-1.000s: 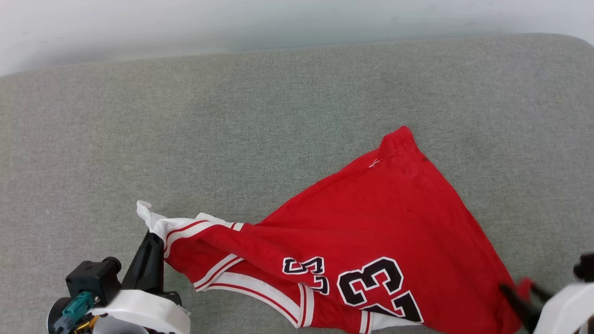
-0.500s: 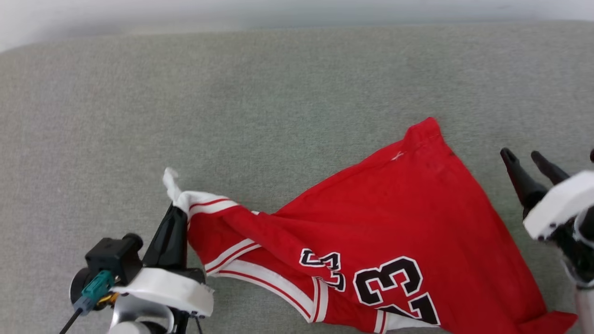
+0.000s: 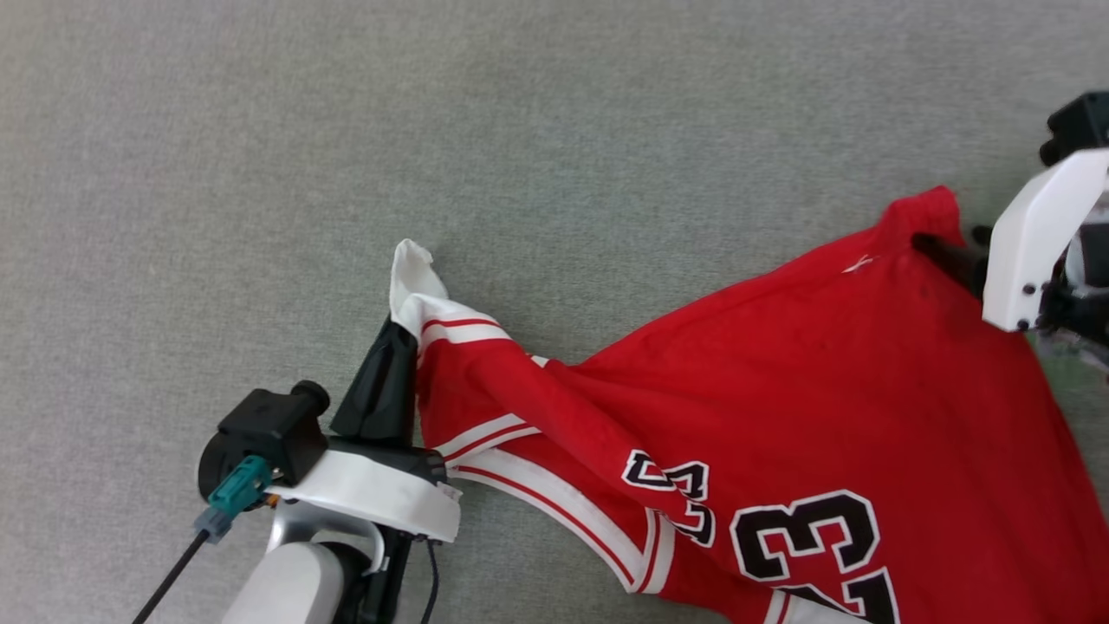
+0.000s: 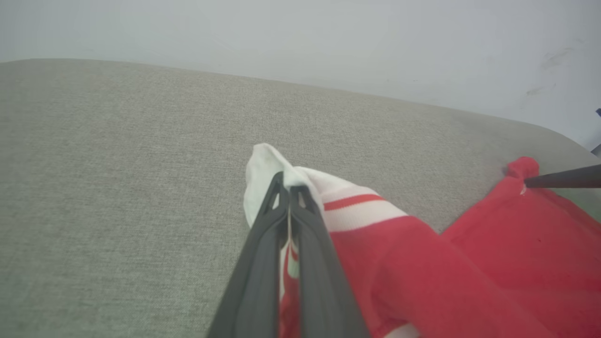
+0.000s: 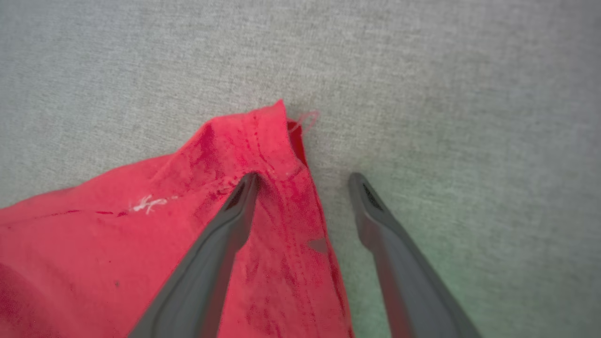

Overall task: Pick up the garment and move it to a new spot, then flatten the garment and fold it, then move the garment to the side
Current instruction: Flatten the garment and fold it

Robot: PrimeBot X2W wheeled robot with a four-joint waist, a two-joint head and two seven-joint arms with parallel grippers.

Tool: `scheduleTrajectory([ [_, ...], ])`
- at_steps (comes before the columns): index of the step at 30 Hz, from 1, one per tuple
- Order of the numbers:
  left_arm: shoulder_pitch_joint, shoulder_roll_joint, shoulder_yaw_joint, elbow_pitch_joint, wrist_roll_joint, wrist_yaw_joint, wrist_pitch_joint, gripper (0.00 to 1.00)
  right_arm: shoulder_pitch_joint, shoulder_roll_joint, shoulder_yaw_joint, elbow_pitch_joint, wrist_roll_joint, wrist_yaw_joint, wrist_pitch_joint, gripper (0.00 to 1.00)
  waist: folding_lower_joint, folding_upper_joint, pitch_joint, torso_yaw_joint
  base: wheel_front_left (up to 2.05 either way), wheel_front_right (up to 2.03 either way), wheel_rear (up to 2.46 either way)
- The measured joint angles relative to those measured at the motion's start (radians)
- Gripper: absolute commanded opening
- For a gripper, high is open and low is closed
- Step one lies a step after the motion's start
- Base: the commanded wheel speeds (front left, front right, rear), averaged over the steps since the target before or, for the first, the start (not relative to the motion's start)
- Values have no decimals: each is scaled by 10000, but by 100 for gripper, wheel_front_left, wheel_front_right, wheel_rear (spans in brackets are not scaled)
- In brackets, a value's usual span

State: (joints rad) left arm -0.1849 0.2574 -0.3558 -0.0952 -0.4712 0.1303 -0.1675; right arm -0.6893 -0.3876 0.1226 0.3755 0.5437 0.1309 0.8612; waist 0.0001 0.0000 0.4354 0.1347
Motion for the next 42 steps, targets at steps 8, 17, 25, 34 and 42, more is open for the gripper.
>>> scheduleTrajectory([
  [8, -259, -234, -213, 575, -82, -226, -224, 0, -388, -178, -211, 721, 142, 4, 1062, 0, -1, 0, 170, 486, 0, 0, 0],
  [17, -464, -201, -94, 1112, -198, -328, -384, 0, -282, -4, 10, 1147, -176, 0, -4, 0, 0, 0, -587, 375, 0, 0, 0],
  [25, -1816, 267, 516, 1858, -405, -566, -318, 0, -646, 322, -205, 1856, -694, 0, -1902, 0, 0, 0, -1646, -123, 0, 0, 0],
  [34, -5088, 681, 922, 4061, -669, -1150, 295, 0, -2140, 1005, -240, 2566, -1258, 0, -3691, 0, -1, 0, -2406, -1157, 0, 0, 0],
  [42, -8459, 777, 1087, 5958, -596, -1406, 500, 0, -4268, 1129, -468, 2917, -1436, 0, -5087, 0, 0, 0, -2018, -1725, 0, 0, 0],
])
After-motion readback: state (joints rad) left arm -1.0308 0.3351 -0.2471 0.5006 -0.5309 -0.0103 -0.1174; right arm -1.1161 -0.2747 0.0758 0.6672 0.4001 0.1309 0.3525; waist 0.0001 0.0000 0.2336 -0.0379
